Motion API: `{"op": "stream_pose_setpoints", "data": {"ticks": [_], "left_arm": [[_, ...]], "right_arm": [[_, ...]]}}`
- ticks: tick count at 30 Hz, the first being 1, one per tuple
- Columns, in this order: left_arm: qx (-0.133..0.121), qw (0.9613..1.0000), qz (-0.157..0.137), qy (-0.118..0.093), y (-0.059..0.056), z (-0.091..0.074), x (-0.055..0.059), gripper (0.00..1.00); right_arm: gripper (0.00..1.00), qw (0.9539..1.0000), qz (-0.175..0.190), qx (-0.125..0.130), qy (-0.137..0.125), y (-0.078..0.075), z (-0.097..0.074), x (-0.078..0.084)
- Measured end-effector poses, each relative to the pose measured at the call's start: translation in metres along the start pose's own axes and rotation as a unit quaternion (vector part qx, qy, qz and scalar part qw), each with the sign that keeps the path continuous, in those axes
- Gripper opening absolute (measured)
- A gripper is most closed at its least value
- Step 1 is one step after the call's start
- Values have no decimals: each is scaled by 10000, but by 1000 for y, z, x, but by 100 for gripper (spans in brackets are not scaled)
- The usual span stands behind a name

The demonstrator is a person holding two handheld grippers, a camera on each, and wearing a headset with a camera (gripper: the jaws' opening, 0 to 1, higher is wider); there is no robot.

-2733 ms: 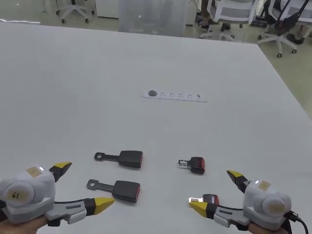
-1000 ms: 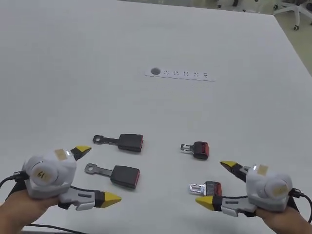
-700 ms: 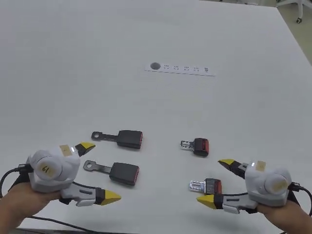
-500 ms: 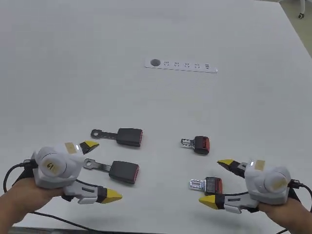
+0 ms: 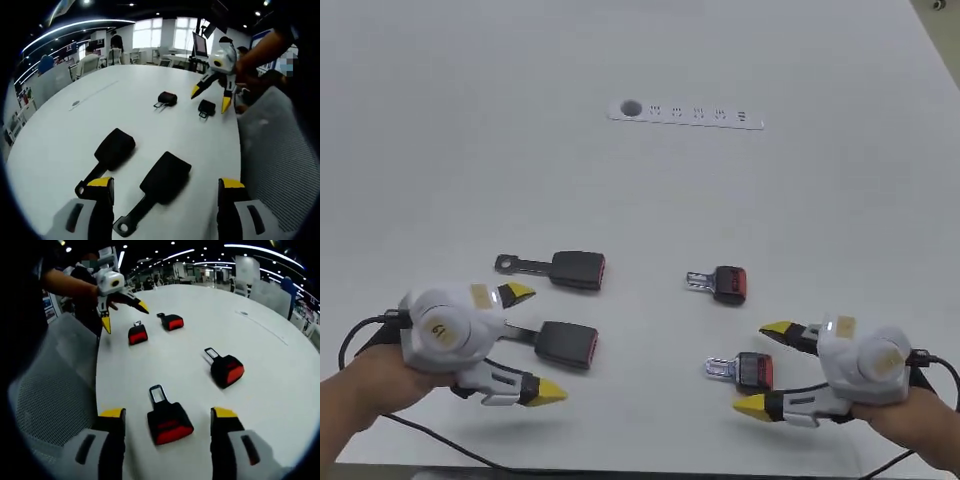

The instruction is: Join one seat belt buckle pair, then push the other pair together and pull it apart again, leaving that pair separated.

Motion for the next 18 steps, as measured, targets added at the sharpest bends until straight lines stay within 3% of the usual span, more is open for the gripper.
{"op": "stream_pose_setpoints", "data": {"ticks": [9, 11, 12, 14, 18], "left_arm": [[234, 9993, 250, 177, 1, 18, 2, 77], [292, 9984, 299, 380, 2, 24, 10, 71], [307, 9973, 412, 532, 1, 26, 15, 68], [318, 9963, 595, 536, 0, 29, 16, 67], [349, 9952, 681, 606, 1, 31, 19, 62]], "right_arm": [[66, 9990, -240, -192, 338, 0, 3, 14], [64, 9981, -350, -209, 451, 0, 4, 19], [63, 9981, -420, -195, 415, -1, 5, 17], [62, 9983, -368, -223, 403, -2, 5, 16], [59, 9979, -439, -256, 411, -1, 5, 17]]}}
Point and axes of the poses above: the centre of the closed fingertips' face, and the gripper's own axes: z roughly forward along the fingers, y roughly to its left, x roughly out of its underside, the point moved 2 cm from there along -z, roughly backward along the fingers, and after that the axes turned 9 degrees about y, right-handed, at the moved point
